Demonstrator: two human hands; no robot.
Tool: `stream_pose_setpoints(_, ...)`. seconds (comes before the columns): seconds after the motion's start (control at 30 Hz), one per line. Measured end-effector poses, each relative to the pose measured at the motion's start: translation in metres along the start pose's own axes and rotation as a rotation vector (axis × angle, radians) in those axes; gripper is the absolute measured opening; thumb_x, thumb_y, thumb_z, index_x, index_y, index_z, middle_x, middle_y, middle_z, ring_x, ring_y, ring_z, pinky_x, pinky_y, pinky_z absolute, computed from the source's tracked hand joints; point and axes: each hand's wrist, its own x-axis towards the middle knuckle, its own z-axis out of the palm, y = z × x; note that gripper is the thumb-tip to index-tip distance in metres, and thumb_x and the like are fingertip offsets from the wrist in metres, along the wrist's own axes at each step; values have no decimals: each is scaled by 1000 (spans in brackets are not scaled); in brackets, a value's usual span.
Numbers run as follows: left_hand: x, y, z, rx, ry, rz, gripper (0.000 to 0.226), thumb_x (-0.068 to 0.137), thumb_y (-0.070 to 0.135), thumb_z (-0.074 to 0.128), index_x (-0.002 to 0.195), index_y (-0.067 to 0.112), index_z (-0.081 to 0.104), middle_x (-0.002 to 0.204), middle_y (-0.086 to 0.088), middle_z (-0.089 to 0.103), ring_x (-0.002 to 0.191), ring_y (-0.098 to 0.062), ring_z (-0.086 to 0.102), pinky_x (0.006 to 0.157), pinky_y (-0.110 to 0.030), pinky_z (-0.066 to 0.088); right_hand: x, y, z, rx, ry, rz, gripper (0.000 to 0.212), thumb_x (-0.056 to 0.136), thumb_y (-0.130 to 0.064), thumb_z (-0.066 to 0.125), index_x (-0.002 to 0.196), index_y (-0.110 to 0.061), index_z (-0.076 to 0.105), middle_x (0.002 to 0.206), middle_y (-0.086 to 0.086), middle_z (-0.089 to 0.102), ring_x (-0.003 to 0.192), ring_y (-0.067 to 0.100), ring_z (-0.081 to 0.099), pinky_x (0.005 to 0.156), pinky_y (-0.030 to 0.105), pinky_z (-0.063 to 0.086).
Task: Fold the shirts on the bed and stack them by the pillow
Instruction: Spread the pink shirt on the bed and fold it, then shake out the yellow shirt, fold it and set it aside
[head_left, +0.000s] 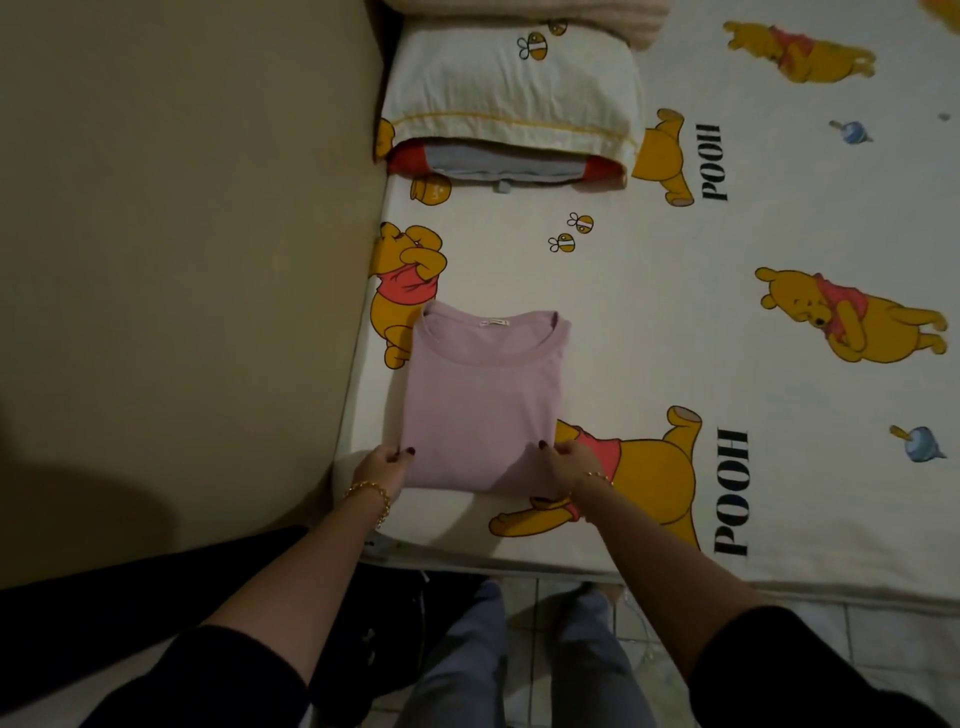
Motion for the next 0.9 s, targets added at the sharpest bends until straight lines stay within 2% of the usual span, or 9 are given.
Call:
stream_pose_setpoints(0.07, -2, -8, -4, 44, -9, -2, 35, 96, 29, 51, 113, 0, 61, 116, -20, 62, 106, -33, 56, 91, -35, 43, -1, 8, -2, 30, 12, 1, 40, 97, -35, 49, 123, -6, 58, 117, 12, 62, 105, 29, 56, 90, 37, 51)
stream_pose_setpoints(0.2, -5, -11, -9, 79, 4, 35, 35, 96, 25, 51, 112, -4, 61, 116, -21, 62, 108, -34, 56, 91, -33, 42, -2, 24, -9, 80, 49, -65, 27, 96, -33, 52, 95, -8, 62, 91, 10, 60, 81, 22, 52, 70, 32, 46)
stream_pose_setpoints(0.27, -8, -13, -8, 74, -3, 43, 33, 96, 24, 51, 113, -2, 62, 116, -19, 62, 108, -33, 56, 90, -32, 42, -6, 31, -10, 94, 29, -61, 27, 95, -32, 54, 95, -7, 63, 88, 11, 60, 76, 22, 52, 63, 30, 46)
stream_pose_setpoints(0.33, -10, -18, -6, 51, 4, 36, 33, 95, 23, 54, 110, -4, 62, 115, -22, 62, 108, -35, 56, 91, -35, 43, -7, 38, -8, 109, 0, -44, 28, 94, -30, 57, 97, -4, 66, 87, 12, 62, 74, 23, 53, 68, 36, 49)
stream_pose_setpoints(0.4, -14, -20, -6, 47, 15, 30, 31, 93, 23, 57, 106, -5, 63, 112, -24, 63, 106, -36, 57, 91, -36, 44, -8, 41, -7, 69, -11, -38, 31, 93, -31, 57, 102, -3, 68, 88, 12, 63, 77, 24, 54, 72, 36, 48)
stream_pose_setpoints(0.53, -21, -19, -10, 31, 27, 17, 33, 92, 22, 59, 117, 1, 63, 118, -15, 63, 111, -32, 56, 97, -35, 43, -13, 39, -11, 23, -1, -42, 36, 95, -32, 54, 109, -2, 66, 104, 17, 67, 94, 30, 61, 84, 36, 49)
stream_pose_setpoints(0.67, -32, -14, -15, 8, 48, 20, 27, 92, 18, 58, 114, 4, 63, 116, -14, 63, 109, -32, 56, 94, -36, 45, -25, 34, -20, 14, 14, -68, 34, 96, -27, 52, 117, -1, 63, 109, 18, 67, 102, 31, 61, 81, 34, 47)
stream_pose_setpoints(0.83, -56, 8, -20, -36, 83, 84, 21, 91, 21, 58, 109, 11, 63, 112, -12, 63, 105, -31, 58, 93, -37, 46, -39, 34, -51, 2, 57, -148, 34, 95, -29, 53, 109, -1, 66, 95, 14, 66, 86, 25, 58, 78, 34, 46)
stream_pose_setpoints(0.9, -68, 24, -17, -40, 84, 135, 21, 91, 25, 59, 107, 12, 63, 112, -11, 64, 103, -30, 58, 93, -36, 47, -47, 34, -68, 49, 72, -189, 31, 95, -28, 54, 108, -2, 65, 97, 15, 68, 84, 25, 60, 76, 34, 49)
